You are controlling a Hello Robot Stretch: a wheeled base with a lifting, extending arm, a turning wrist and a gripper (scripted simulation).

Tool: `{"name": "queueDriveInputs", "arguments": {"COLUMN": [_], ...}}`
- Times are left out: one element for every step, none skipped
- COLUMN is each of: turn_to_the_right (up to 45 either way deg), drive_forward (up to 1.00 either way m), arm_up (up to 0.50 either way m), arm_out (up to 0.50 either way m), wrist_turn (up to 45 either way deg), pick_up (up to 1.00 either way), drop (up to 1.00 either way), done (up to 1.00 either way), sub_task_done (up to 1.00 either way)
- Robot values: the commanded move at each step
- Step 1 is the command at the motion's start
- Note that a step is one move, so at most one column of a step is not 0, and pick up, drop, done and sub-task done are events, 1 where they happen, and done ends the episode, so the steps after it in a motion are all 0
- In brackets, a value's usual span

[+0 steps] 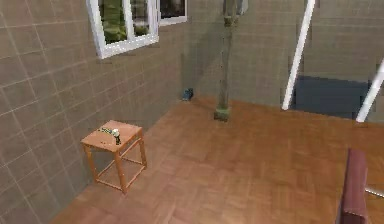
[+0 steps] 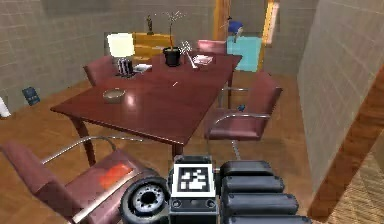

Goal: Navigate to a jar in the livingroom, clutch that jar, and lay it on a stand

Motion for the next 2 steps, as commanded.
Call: {"name": "queueDriveInputs", "arguments": {"turn_to_the_right": [0.0,0.0], "drive_forward": [1.00,0.50], "arm_up": [0.00,0.00], "arm_out": [0.00,0.00], "wrist_turn": [0.0,0.0], "pick_up": [0.00,0.00], "drop": [0.00,0.00], "done": [0.00,0.00], "sub_task_done": [0.00,0.00]}}
